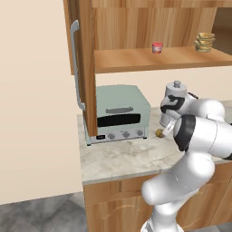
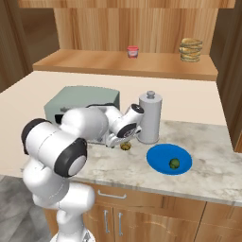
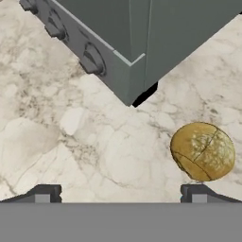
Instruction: Pick the avocado and bread from the counter and place them on the plate. Then pick the jam from the cabinet and place it next to the plate. Lastly close the cabinet door.
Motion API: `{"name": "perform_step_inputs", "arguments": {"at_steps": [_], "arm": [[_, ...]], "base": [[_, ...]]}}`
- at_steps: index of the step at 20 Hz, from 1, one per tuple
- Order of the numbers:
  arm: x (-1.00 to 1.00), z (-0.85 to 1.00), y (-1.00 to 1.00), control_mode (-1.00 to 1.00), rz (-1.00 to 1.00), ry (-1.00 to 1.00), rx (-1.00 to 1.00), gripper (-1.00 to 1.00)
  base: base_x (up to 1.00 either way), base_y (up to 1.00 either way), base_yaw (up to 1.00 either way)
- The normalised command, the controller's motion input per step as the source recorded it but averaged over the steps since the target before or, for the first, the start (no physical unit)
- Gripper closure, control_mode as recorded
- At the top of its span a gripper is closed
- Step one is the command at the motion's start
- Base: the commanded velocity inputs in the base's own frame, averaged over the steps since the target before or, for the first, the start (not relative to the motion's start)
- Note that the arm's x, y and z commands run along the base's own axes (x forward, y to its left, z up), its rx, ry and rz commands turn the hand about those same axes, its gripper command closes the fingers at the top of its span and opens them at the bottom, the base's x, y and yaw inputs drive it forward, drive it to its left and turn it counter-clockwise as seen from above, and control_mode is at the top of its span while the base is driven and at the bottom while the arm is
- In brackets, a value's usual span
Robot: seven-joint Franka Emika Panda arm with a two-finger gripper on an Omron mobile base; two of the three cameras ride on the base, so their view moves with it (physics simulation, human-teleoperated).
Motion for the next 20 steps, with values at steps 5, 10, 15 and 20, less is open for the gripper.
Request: {"name": "perform_step_inputs", "arguments": {"at_steps": [5,10,15,20], "arm": [[0.24,-0.16,-0.04,-1.00,0.00,0.00,-0.01,-1.00],[0.17,-0.17,-0.08,-1.00,0.00,0.00,0.00,-1.00],[0.16,-0.12,-0.02,-1.00,0.00,0.00,0.00,-1.00],[0.14,-0.10,0.00,-1.00,0.00,0.00,0.00,-1.00]], "base": [[0.00,0.00,0.00],[0.00,0.00,0.00],[0.00,0.00,0.00],[0.00,0.00,0.00]]}}
